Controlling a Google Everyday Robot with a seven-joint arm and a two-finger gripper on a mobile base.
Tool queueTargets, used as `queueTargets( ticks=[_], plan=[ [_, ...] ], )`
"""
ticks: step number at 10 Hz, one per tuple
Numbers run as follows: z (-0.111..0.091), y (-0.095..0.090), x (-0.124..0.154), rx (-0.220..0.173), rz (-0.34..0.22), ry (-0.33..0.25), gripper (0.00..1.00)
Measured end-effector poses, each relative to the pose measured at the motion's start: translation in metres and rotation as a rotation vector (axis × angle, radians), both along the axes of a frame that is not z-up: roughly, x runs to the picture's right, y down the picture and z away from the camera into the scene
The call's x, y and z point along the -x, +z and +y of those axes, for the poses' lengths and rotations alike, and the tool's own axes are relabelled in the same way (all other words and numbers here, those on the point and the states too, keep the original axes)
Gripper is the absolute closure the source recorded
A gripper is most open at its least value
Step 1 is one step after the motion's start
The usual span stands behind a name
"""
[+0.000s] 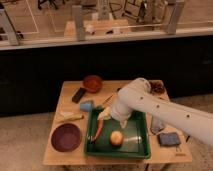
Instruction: Place pepper in red bowl
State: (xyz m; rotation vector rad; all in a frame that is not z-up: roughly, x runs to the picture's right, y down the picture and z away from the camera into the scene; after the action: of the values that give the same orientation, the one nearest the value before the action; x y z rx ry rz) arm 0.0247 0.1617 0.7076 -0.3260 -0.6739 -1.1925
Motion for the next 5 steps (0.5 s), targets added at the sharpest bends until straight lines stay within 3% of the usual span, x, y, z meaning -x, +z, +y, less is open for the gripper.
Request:
queueTargets(
  ticks=[3, 5],
  plan=[
    [0.000, 0.015, 0.013, -0.033, 0.060, -0.066, 0.20],
    [0.002, 0.036, 0.017, -0.038, 0.060, -0.078, 0.20]
  ],
)
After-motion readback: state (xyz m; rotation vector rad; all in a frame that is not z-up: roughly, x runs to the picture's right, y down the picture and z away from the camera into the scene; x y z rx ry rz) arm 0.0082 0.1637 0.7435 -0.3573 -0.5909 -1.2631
